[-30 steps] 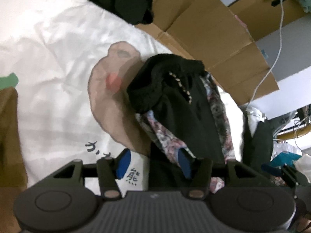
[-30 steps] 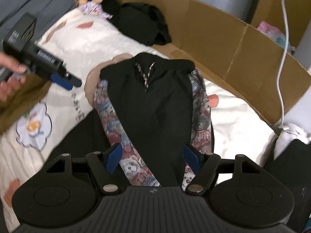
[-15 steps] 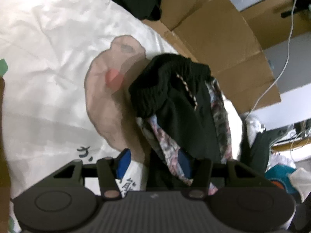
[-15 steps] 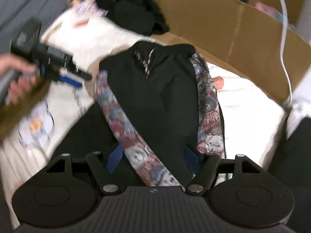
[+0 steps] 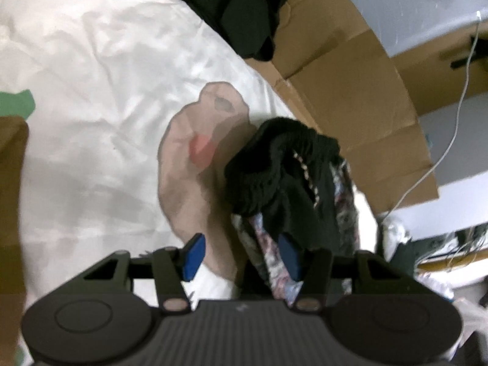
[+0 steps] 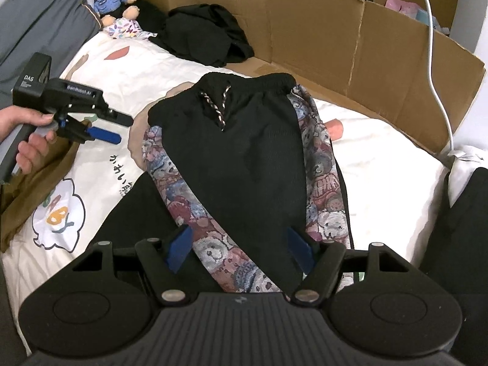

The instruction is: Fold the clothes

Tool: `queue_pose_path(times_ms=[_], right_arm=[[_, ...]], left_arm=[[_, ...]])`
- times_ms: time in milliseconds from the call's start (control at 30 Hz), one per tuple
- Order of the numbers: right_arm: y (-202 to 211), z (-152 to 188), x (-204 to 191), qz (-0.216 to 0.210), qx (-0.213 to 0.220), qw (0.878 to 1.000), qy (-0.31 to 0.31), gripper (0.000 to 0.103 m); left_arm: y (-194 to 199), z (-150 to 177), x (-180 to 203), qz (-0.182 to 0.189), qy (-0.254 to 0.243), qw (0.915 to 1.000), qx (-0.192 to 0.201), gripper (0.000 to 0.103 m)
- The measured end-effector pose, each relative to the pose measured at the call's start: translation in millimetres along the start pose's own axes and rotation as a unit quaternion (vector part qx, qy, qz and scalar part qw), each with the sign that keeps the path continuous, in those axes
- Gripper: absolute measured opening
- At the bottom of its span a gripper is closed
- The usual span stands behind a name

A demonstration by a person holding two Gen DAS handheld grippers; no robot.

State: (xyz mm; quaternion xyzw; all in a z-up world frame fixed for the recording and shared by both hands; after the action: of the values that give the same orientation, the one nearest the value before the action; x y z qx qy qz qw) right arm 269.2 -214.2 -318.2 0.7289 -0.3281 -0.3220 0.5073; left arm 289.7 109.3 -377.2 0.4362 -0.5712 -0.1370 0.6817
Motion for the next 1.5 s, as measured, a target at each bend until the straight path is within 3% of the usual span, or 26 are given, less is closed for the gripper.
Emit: queue_pose_path(times_ms=[133, 333, 400, 433, 467, 533, 700, 900, 1167, 1233, 1367, 1500], right_arm=[[-1, 5, 1, -0.003, -0.003, 1.000, 0.007, 0.073], [-6, 18, -2, 0.001, -0.016, 0.999, 0.033, 0.073], [-7, 22, -6, 0.005, -0.019, 0.998, 0.058, 0.073], [-8, 24, -7, 0.007, -0.021, 0.997, 0.069, 0.073], [-10, 26, -7, 0.008, -0.023, 0.997, 0.076, 0.073], [-13, 29, -9, 0.010, -0.028, 0.996, 0.088, 0.073], [-18, 32, -12, 0.001, -0.037, 0.995, 0.097, 0.073], [-22, 37, -9, 0.004, -0.041, 0.995, 0.096, 0.073], [-23, 59, 0, 0.016, -0.036, 0.993, 0.111, 0.073], [-26, 67, 3, 0.020, -0.032, 0.992, 0.123, 0.071], [-27, 74, 6, 0.020, -0.014, 0.989, 0.143, 0.057], [-26, 77, 3, 0.018, 0.009, 0.986, 0.163, 0.053]], left_arm=[[-15, -4, 4, 0.004, 0.007, 1.0000, 0.000, 0.048], [-37, -13, 3, -0.052, -0.013, 0.9986, 0.002, 0.047], [-43, -16, 4, -0.050, -0.020, 0.9985, 0.001, 0.041], [-45, -18, 4, -0.051, -0.025, 0.9984, 0.004, 0.026], [-45, -19, 5, -0.050, -0.029, 0.9983, 0.004, 0.020], [-46, -22, 10, -0.048, -0.043, 0.9979, 0.003, 0.018], [-23, -30, 36, -0.021, -0.053, 0.9984, 0.005, 0.017], [-6, -45, 78, -0.016, -0.081, 0.9965, 0.013, 0.017], [-18, -58, 113, -0.006, -0.077, 0.9969, 0.013, 0.017], [-22, -61, 119, -0.003, -0.072, 0.9973, 0.010, 0.017], [-26, -67, 126, -0.008, -0.081, 0.9966, 0.007, 0.017], [-30, -77, 129, -0.012, -0.075, 0.9971, 0.007, 0.017]])
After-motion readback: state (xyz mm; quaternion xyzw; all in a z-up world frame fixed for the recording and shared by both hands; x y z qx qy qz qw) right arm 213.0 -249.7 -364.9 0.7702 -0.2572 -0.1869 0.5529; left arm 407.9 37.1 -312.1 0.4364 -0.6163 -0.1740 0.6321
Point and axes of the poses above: each gripper's, at about its wrist camera, not at the fingertips, and y roughly against the way its jaws point, x to its right, z to its underside, the point moved 8 cm from there along -y, roughly the way its jaws point, and after that the axes turned 15 degrees about -x, right-handed, at the moved point
